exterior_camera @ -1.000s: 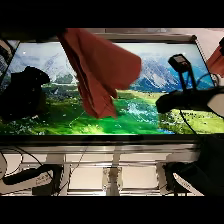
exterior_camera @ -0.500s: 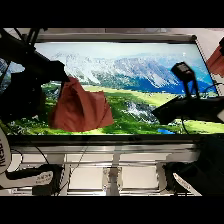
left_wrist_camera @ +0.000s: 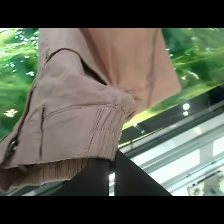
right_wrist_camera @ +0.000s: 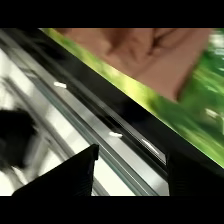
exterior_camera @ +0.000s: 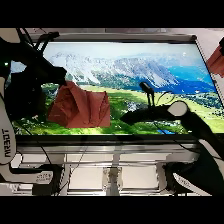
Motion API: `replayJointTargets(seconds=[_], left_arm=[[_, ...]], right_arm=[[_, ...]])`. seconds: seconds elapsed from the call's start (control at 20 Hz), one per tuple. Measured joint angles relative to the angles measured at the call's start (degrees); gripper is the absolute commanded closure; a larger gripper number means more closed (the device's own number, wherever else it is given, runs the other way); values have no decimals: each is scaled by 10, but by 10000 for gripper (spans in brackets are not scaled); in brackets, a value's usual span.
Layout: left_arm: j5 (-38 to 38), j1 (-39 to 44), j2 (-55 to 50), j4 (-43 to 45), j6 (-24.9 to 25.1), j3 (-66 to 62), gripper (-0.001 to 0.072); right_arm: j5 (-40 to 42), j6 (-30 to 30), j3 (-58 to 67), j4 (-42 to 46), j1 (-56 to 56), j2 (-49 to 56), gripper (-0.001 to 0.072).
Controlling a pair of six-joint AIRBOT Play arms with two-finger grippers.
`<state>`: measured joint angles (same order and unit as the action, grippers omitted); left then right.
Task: Fold the clothes and pants, and hang the long-sleeved shirts on hangers.
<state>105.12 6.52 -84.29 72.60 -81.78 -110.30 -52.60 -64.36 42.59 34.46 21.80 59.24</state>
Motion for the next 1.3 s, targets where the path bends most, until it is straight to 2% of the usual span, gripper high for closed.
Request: replayJointTargets(seconds=[0.2, 0.3, 0.5, 0.8, 1.05, 1.3], left_arm=[[-38, -24, 9, 7, 2, 0, 693], [-62, -40, 20, 5, 1, 0, 694], [-104, -68, 50, -23, -1, 0, 694], [-129, -82, 75, -72, -2, 0, 694], [-157, -83, 86, -95, -1, 0, 693], [-172, -83, 89, -100, -1, 0, 693]], right_arm=[[29, 154, -26, -205, 10, 98, 236], [33, 219, -30, -280, 25, 136, 237], [51, 282, -15, -353, 60, 193, 245], [77, 300, 60, -381, 98, 257, 245], [94, 261, 85, -388, 112, 291, 244], [137, 236, 89, -432, 112, 311, 244]])
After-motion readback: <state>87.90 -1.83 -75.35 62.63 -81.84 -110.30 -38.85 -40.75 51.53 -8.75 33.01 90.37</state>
